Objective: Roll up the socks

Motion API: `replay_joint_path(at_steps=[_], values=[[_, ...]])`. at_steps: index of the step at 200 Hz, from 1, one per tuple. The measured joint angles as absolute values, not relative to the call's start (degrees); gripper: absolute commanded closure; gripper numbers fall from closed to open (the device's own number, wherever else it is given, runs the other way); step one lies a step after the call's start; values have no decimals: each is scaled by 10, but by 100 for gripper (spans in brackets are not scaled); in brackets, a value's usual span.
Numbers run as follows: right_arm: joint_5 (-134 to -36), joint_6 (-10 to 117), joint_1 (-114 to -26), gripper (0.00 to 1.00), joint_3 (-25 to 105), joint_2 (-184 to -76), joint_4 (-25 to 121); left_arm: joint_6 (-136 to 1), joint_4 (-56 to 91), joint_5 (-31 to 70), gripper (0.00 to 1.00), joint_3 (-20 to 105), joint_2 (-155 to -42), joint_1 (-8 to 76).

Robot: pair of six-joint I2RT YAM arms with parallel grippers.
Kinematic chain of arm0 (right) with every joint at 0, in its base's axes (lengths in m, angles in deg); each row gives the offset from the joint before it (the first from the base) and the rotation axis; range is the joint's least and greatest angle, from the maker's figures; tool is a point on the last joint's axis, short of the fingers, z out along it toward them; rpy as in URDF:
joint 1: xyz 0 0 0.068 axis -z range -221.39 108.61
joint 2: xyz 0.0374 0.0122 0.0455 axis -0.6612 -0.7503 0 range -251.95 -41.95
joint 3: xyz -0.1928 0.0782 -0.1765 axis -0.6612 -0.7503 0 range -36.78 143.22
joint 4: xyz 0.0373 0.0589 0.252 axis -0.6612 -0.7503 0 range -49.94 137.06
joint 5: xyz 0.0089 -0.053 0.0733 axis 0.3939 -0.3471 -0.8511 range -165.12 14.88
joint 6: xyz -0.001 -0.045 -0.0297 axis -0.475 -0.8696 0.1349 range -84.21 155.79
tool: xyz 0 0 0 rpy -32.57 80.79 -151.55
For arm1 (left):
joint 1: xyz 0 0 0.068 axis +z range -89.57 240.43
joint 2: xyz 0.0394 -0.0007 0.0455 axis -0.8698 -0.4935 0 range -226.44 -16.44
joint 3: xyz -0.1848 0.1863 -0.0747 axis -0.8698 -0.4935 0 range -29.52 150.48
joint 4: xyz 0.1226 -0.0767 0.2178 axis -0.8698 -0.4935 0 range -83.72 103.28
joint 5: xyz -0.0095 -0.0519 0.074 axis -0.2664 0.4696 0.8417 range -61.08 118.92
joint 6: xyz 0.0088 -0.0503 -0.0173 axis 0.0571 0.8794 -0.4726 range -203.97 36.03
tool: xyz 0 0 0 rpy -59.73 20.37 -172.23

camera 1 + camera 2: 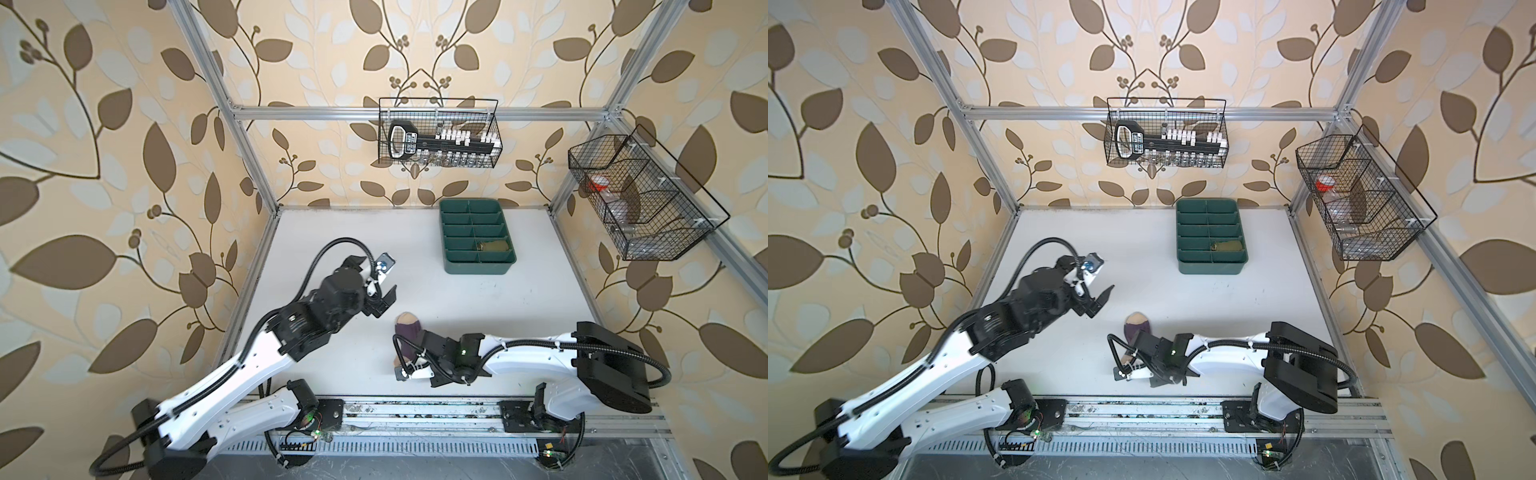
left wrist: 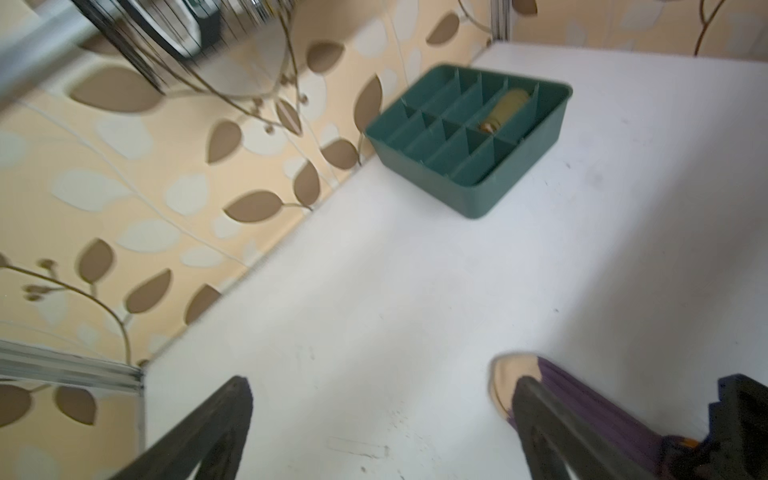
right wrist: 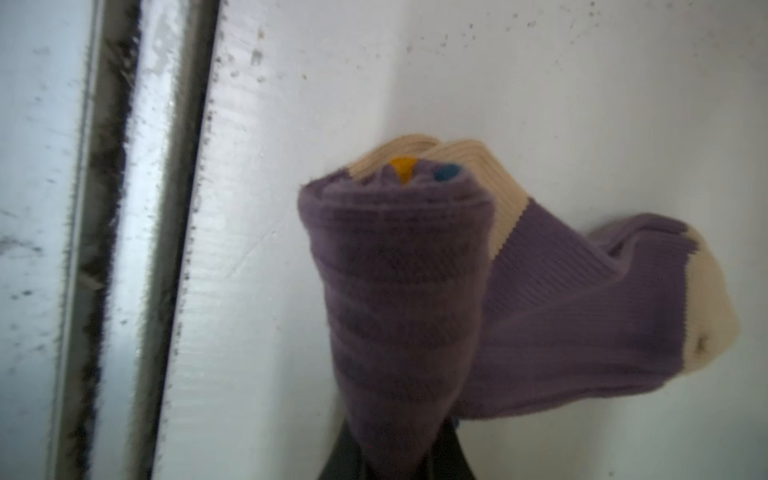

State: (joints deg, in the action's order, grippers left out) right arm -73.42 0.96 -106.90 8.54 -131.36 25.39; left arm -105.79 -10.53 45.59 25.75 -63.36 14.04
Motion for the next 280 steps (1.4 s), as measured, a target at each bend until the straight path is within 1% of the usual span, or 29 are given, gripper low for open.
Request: replay_joint_path(at_steps=[17,30,49,76,95,128,140,150,180,228,241,264,280], values=[[-797,18,-1036,100,136,-1351,199,-1116,-137,412,1,276,-568,140],[-838,27,-1017,100,183,-1387,154,-1166,-172,371,1,303,-542,140],[-895,40,-994,100,242,-1436,98,-1235,-221,327,1,333,-541,137],[-965,53,-965,100,281,-1475,55,-1309,-270,326,3,316,-566,93],[-1005,58,-948,100,303,-1500,31,-1336,-290,371,5,282,-604,18],[-1053,60,-928,100,330,-1533,-3,-1335,-283,490,4,177,-672,-175],[-1066,60,-921,100,334,-1540,-9,-1325,-276,515,5,139,-690,-221],[-1076,60,-915,100,334,-1543,-13,-1315,-270,530,6,115,-703,-241],[-1091,59,-907,100,334,-1547,-14,-1275,-220,564,6,71,-746,-247],[-1101,55,-901,100,333,-1550,-15,-1205,-116,566,8,38,-821,-246],[-1103,53,-900,100,333,-1550,-15,-1194,-90,565,14,33,-847,-238],[-1106,48,-899,100,332,-1550,-15,-1172,-65,564,27,33,-894,-209],[-1108,46,-898,100,330,-1550,-14,-1162,-53,562,29,33,-911,-193]])
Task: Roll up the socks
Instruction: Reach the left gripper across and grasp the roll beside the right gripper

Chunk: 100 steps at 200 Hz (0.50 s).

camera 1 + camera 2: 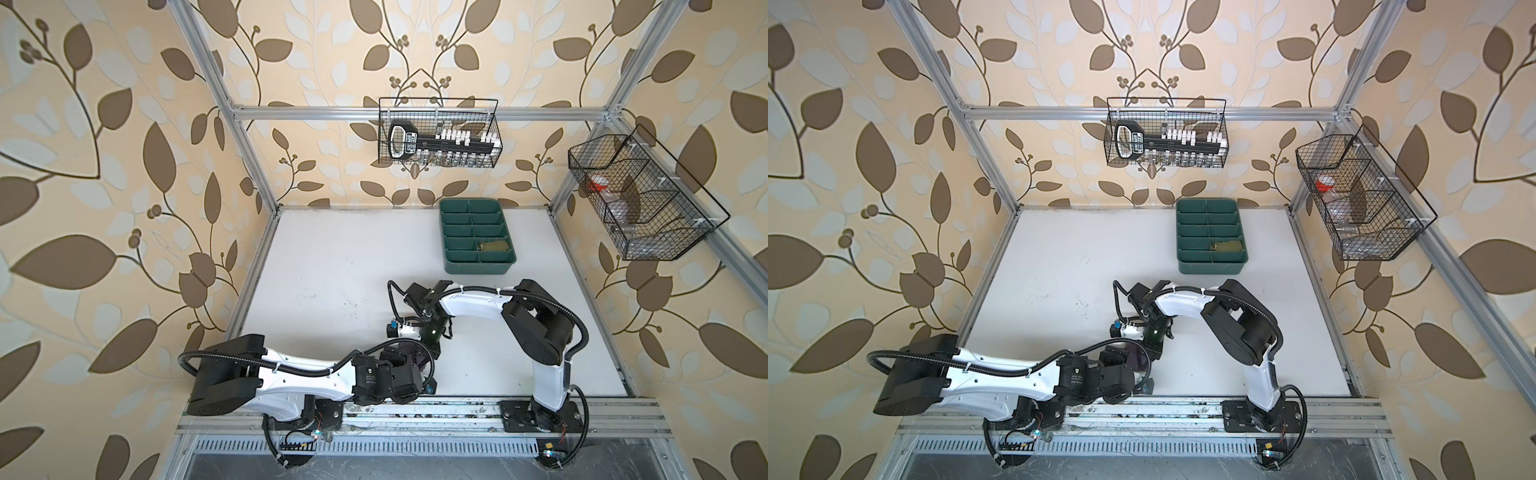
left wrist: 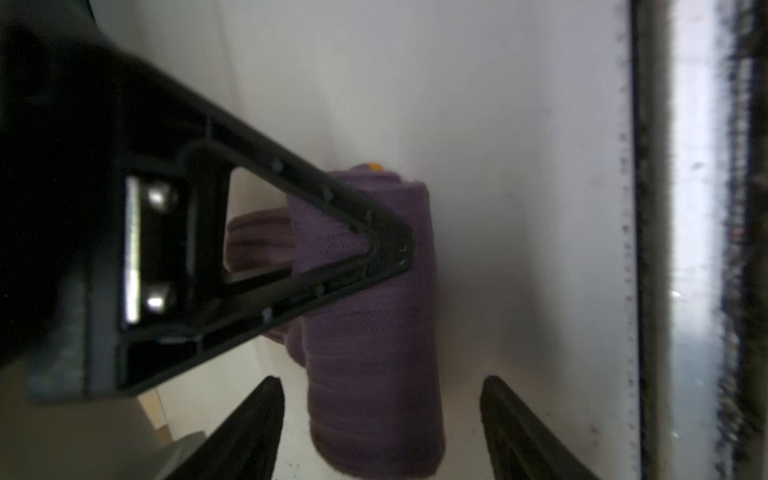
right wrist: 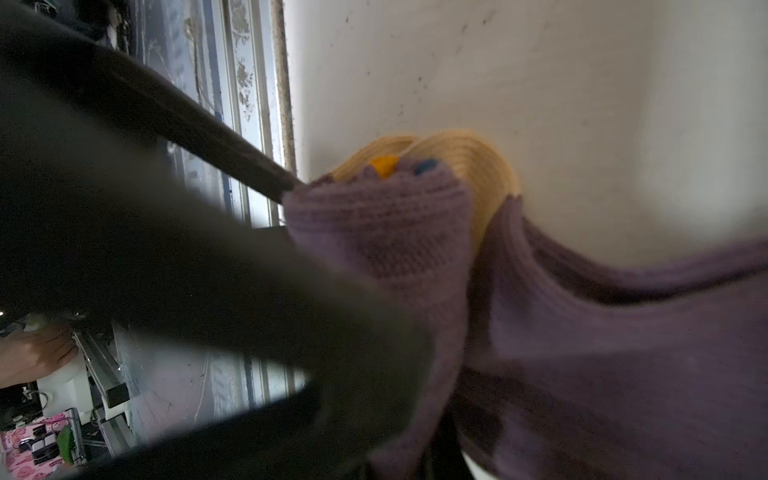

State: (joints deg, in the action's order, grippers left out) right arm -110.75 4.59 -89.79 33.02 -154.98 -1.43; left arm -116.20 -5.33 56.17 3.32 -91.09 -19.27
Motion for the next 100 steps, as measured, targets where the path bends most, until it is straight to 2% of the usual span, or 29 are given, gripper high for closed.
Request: replay_joint_path(at_steps=[22,64,100], values=[[-1111,43,-896,100,329,-1550,-14,-1155,-31,560,33,33,-923,-180],[-1113,42,-896,100,327,-1550,-14,-1144,-4,549,55,39,-966,-165],[-1112,42,-894,100,326,-1550,-20,-1124,-9,547,91,57,-1001,-164]])
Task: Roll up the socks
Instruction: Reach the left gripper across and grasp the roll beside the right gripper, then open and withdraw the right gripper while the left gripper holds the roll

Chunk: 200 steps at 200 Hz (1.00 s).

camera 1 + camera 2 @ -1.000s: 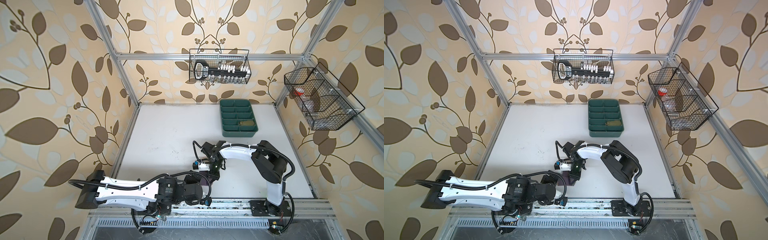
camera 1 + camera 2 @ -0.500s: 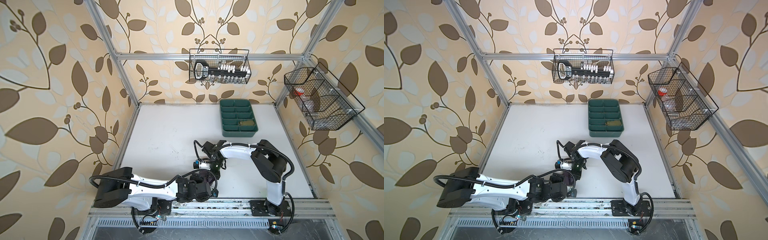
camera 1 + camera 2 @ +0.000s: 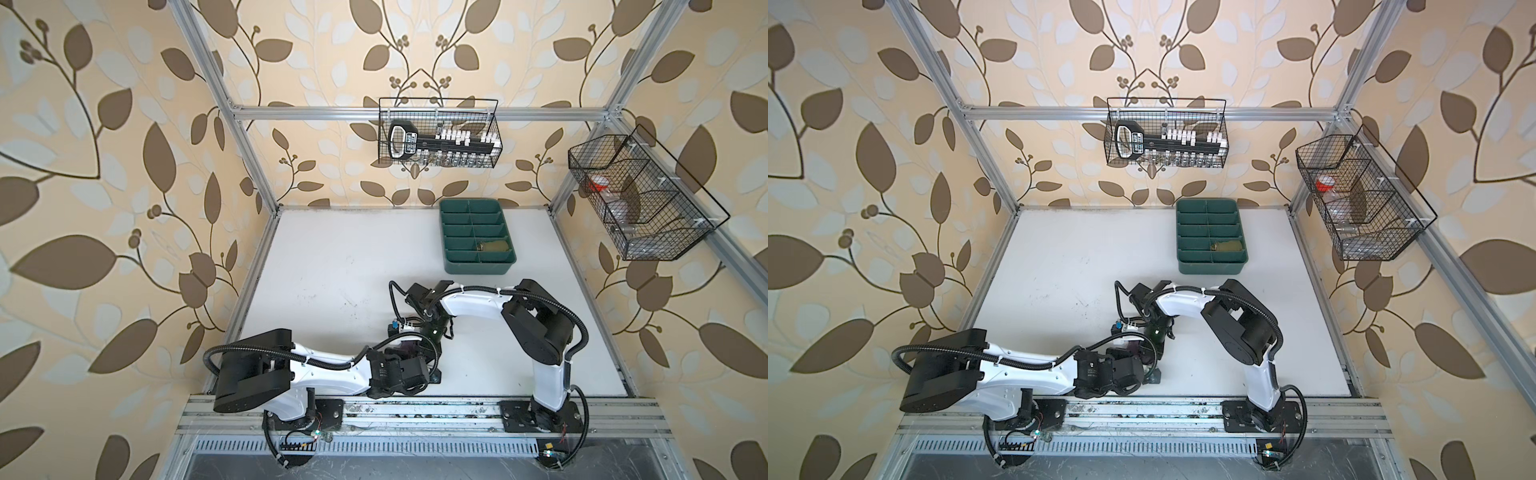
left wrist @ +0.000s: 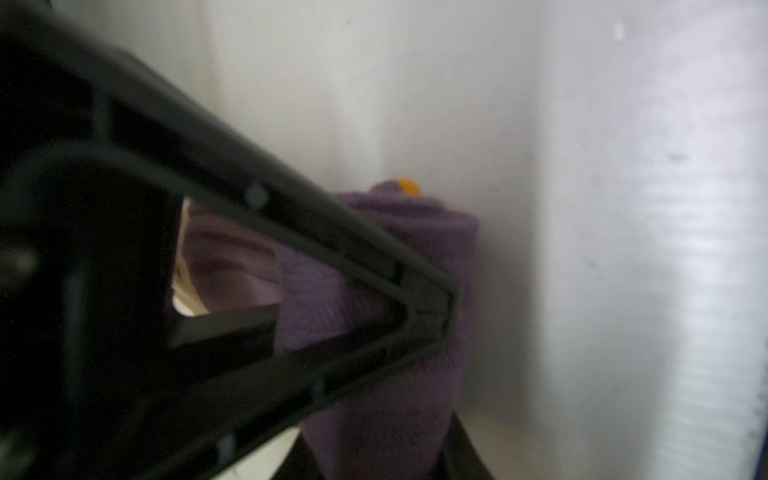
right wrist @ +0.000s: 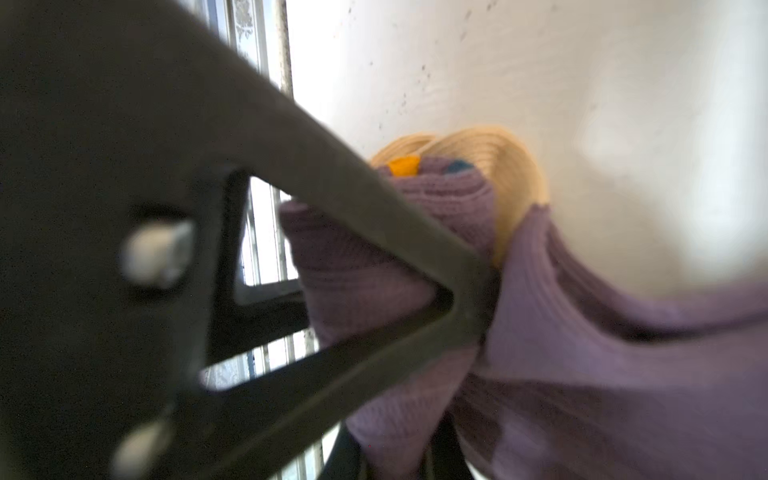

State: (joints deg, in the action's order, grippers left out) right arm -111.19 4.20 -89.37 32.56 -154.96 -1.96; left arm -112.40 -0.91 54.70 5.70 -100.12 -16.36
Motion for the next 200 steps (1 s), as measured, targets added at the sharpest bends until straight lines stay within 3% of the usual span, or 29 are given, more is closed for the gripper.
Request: replay_joint_path(at_steps=[19,34,63,132,183,200], values=[[-1109,42,-892,100,323,-1547,-22,-1120,-21,543,97,70,-1010,-164],[-1096,42,-893,69,313,-1535,-16,-1120,-26,533,98,77,-1013,-163],[-1038,42,-899,50,273,-1485,10,-1118,-24,509,98,83,-1014,-159],[-849,64,-879,48,190,-1332,54,-1117,-28,483,98,85,-1011,-156],[-649,133,-822,46,137,-1110,119,-1107,-109,405,95,157,-1047,-131],[-575,153,-803,33,110,-997,152,-1090,-144,373,91,205,-1081,-112]])
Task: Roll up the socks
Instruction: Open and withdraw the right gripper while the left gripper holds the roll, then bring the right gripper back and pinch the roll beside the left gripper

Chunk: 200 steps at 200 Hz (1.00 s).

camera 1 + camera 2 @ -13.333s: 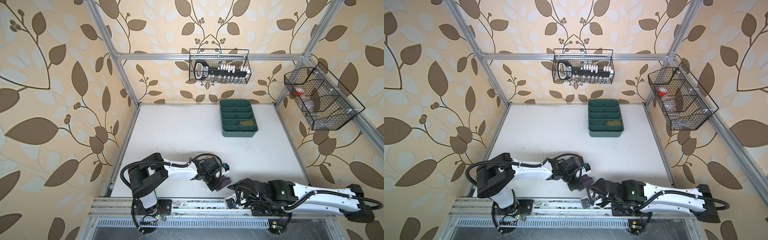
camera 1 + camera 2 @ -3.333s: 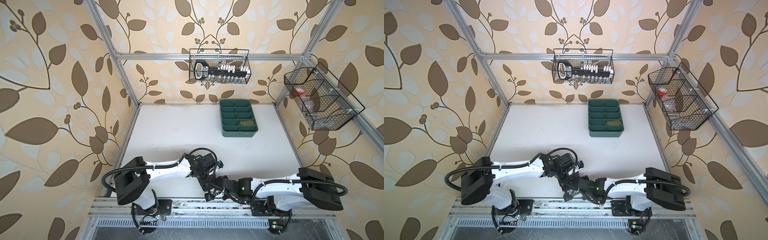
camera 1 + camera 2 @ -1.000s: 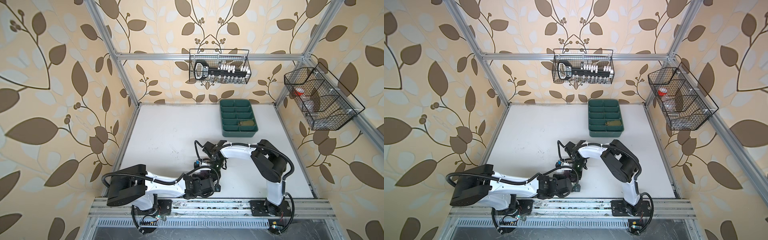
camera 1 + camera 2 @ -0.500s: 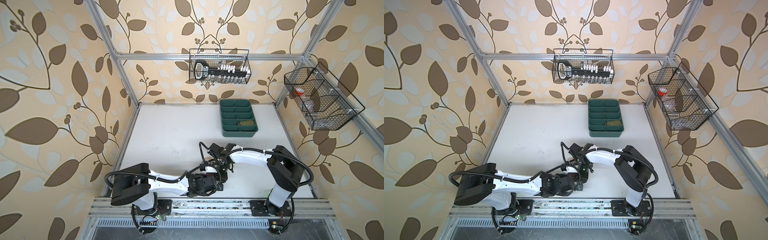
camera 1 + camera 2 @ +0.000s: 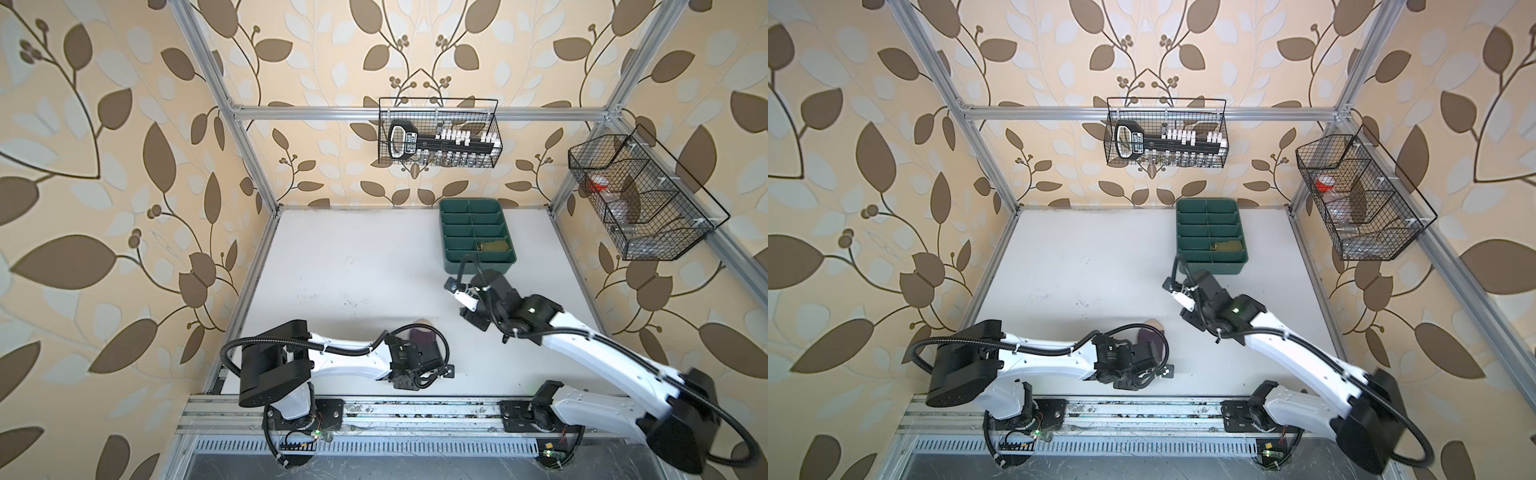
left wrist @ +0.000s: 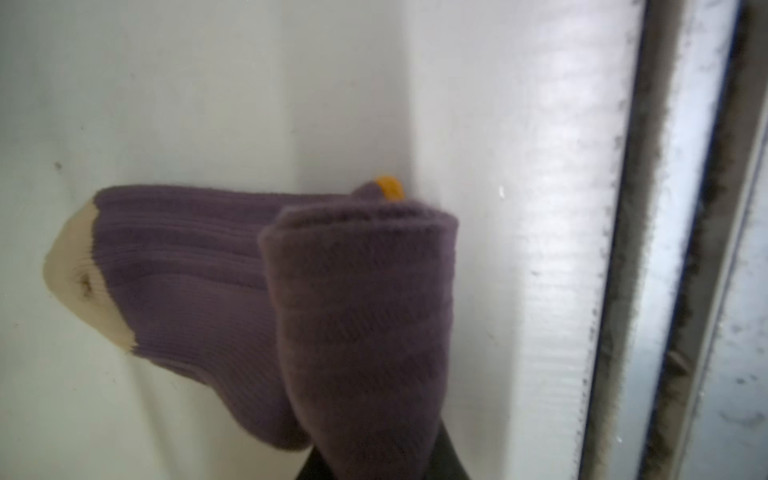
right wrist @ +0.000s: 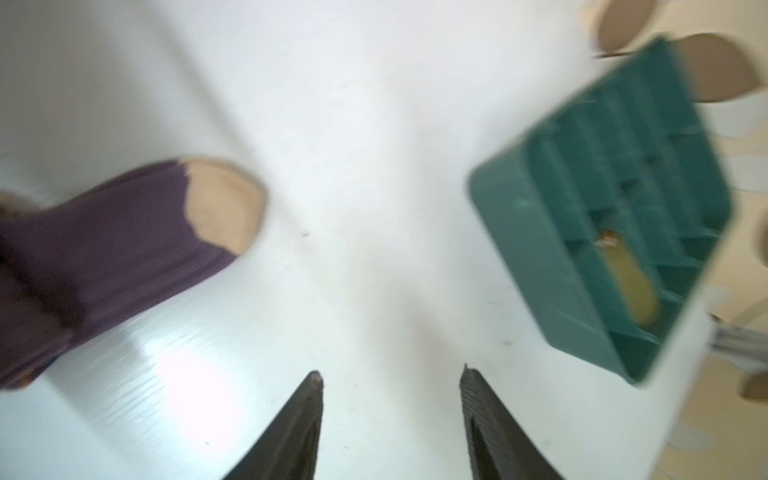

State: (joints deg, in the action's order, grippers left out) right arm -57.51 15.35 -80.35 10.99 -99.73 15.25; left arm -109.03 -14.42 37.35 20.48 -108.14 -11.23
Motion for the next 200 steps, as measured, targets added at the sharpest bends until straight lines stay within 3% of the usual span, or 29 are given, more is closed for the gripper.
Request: replay_joint_path(at_steps=[25,52,72,104,126,173,200], values=[[-523,161,-777,20,60,-824,221,-1061,-197,322,88,275,-1133,-79],[-542,127,-765,21,3,-658,283,-1029,-252,258,86,347,-1185,-39],[-604,73,-765,22,-3,-608,268,-1000,-285,198,82,393,-1221,-11],[-705,-12,-768,27,29,-646,167,-940,-311,93,81,439,-1270,28],[-730,-50,-824,27,31,-700,107,-907,-304,26,77,440,-1285,48],[-639,-54,-1102,25,-36,-769,76,-853,-254,-77,73,403,-1288,84],[-601,-33,-1158,25,-88,-833,108,-841,-246,-103,73,399,-1293,93]])
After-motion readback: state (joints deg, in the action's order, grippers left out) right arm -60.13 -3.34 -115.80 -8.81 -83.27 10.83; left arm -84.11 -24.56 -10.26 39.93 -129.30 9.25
